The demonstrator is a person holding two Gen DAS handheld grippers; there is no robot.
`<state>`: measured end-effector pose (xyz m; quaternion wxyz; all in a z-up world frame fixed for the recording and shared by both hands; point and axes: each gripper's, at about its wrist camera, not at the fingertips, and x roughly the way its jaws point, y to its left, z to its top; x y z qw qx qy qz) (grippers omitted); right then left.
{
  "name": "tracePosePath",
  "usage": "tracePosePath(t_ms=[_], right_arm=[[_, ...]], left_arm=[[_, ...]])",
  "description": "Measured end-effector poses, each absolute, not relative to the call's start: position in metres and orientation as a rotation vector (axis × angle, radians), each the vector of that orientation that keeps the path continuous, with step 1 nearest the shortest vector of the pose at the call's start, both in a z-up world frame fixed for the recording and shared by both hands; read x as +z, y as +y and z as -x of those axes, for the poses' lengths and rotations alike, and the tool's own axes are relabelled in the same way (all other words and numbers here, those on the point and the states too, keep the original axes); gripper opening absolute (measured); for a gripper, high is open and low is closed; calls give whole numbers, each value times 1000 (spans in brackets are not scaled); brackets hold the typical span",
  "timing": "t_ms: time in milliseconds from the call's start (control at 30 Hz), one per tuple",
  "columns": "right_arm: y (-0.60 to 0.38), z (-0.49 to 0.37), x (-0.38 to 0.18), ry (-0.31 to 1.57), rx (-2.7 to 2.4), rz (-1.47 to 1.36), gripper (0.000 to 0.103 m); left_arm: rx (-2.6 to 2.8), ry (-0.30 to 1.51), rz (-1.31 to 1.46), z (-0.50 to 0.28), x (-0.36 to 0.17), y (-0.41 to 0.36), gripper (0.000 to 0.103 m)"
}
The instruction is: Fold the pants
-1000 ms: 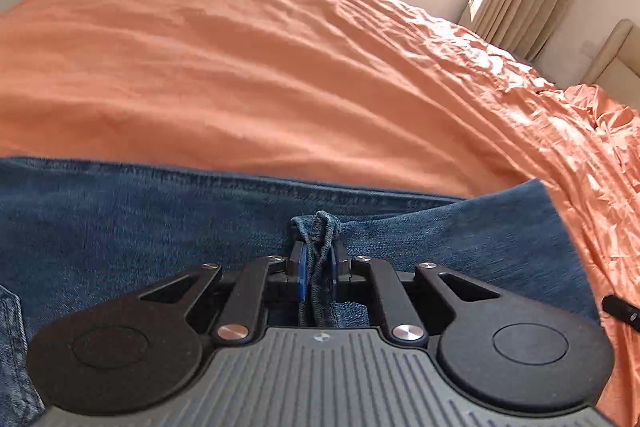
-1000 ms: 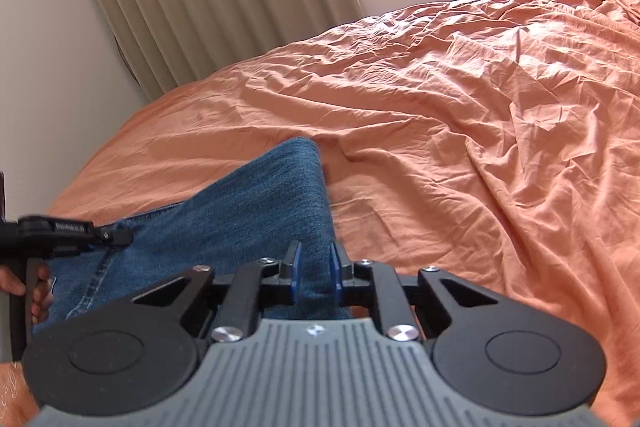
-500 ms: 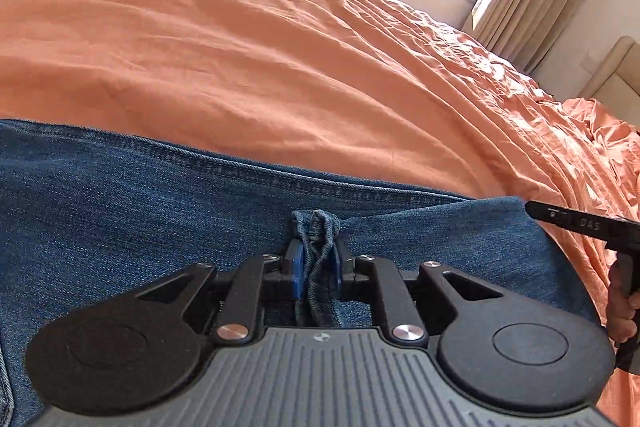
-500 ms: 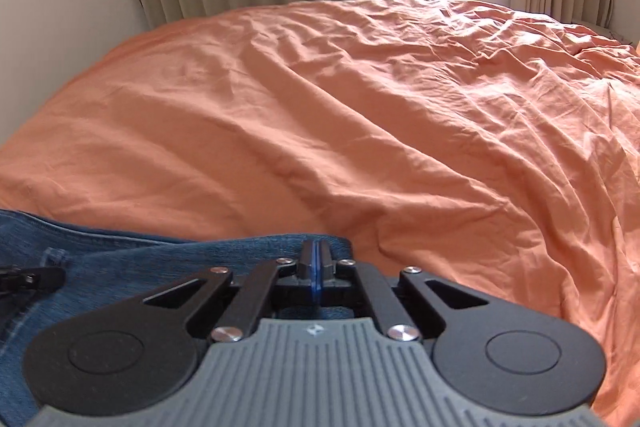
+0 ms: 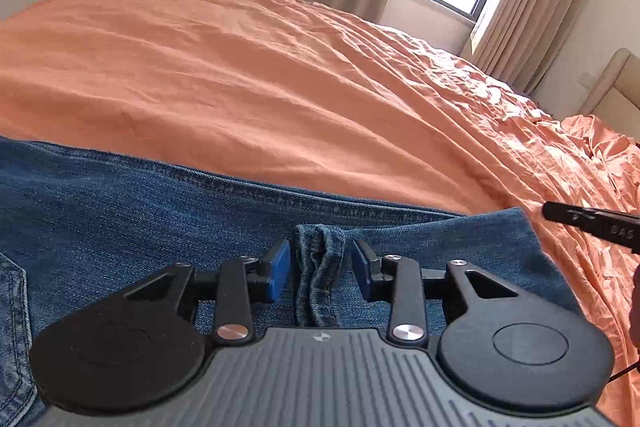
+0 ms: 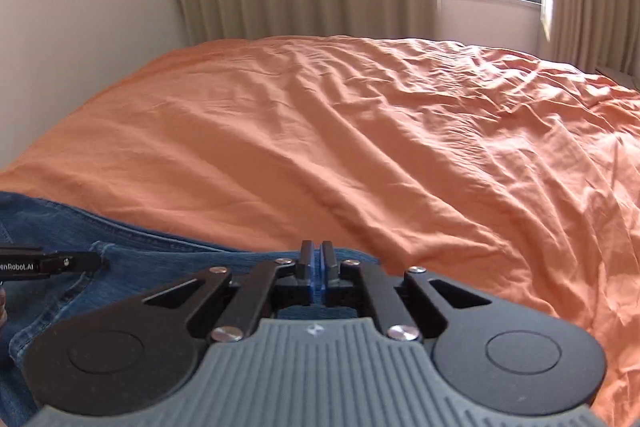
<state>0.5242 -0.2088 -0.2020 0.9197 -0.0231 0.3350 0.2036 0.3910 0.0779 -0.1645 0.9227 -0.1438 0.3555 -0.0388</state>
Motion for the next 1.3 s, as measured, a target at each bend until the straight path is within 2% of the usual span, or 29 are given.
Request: tracePosePath(t_ms=[200, 333, 400, 433, 567, 767, 900, 1000, 1300], right_arm=[[-209, -555, -252, 851, 286, 101, 0], [-220, -545, -245, 849, 276, 76, 0], [-227, -529, -233, 821, 275, 53, 0], [-232, -518, -224, 800, 291, 20, 4], [-243, -466, -202, 739, 339, -58, 4], [-252, -387, -210, 704, 259, -123, 11], [-253, -370, -238, 763, 247, -161, 11], [-248, -364, -256, 777, 249, -130, 11], [-245, -362, -262, 757, 262, -78, 11]], left_arm=[[-113, 754, 267, -385, -155, 69, 41], [-121, 764, 253, -380, -151, 68, 41], [-129, 757, 258, -376, -146, 67, 41], [-133, 752, 260, -374, -144, 67, 41], [-170, 743, 297, -365, -137, 66, 41], [-179, 805, 259, -348, -151, 48, 40], [-125, 863, 201, -336, -169, 40, 28], [-103, 879, 195, -329, -176, 36, 25], [-31, 882, 281, -321, -178, 36, 22]])
